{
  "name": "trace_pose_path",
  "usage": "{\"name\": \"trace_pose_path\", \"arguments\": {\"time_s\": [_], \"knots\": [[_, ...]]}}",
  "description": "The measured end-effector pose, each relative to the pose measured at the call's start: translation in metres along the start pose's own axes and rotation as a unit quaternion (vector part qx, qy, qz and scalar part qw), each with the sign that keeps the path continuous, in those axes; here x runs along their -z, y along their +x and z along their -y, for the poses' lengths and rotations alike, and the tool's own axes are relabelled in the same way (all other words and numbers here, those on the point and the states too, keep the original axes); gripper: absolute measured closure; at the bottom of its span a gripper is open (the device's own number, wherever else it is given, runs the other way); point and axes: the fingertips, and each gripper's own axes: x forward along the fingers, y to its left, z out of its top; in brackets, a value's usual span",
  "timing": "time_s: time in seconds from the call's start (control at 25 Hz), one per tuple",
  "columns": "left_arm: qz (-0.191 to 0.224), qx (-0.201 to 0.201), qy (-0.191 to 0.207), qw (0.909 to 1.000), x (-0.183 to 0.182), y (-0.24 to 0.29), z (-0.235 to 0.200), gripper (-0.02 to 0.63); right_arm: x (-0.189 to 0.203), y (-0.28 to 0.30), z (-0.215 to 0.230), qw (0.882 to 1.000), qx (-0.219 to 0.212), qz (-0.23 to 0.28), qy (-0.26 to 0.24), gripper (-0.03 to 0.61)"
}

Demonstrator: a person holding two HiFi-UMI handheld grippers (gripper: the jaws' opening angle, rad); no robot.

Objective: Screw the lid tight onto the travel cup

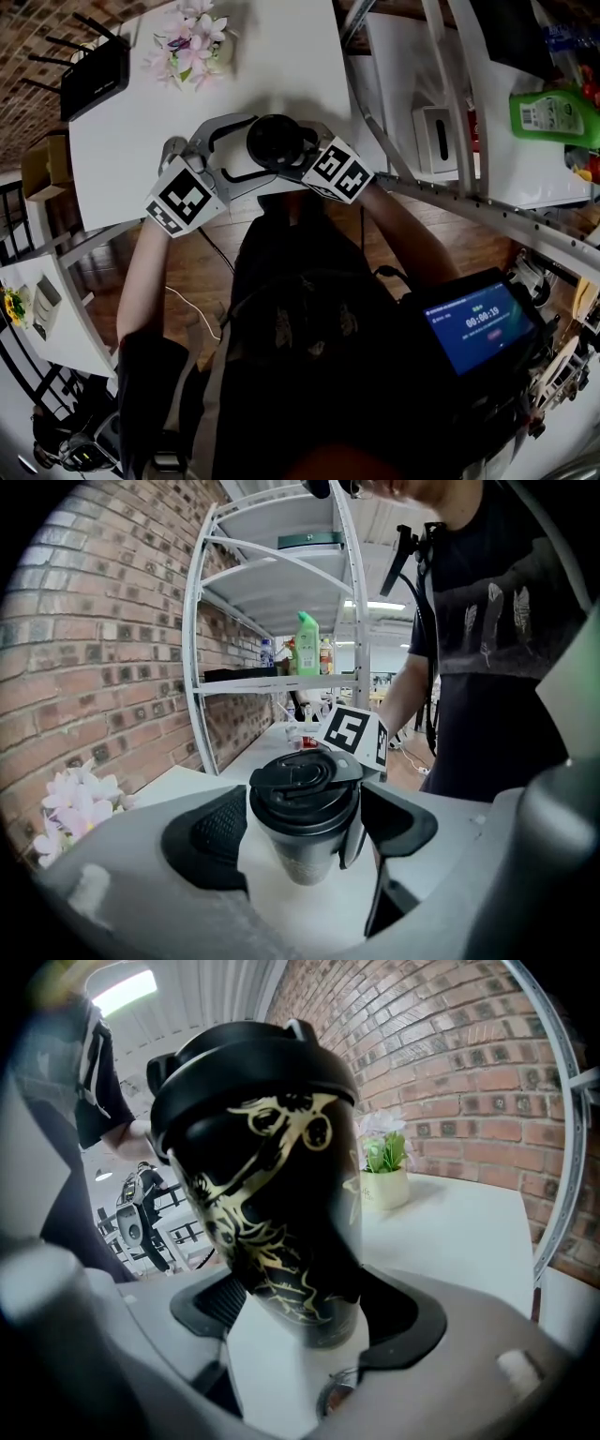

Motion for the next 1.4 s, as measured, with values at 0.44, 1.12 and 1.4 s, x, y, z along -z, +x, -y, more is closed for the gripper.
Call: {"name": "trace_pose_path", "arguments": {"time_s": [0.44,1.12,1.4], "knots": [[0.011,-0.071,-0.016,0.9973,-0.001,0.003,0.000,0.235,0.001,0.000,0.001,1.000,0.003,0.000,0.000,0.201],[0.024,-0.125,-0.088,0.9880,0.000,-0.033,0.005,0.227,0.002,-0.015,-0.007,1.000,0.006,0.013,0.017,0.161],[0.075,-0.212,-0.156,0.9620,0.001,-0.103,0.008,0.230,0.023,-0.086,-0.019,0.999,0.036,0.000,0.025,0.449]]}}
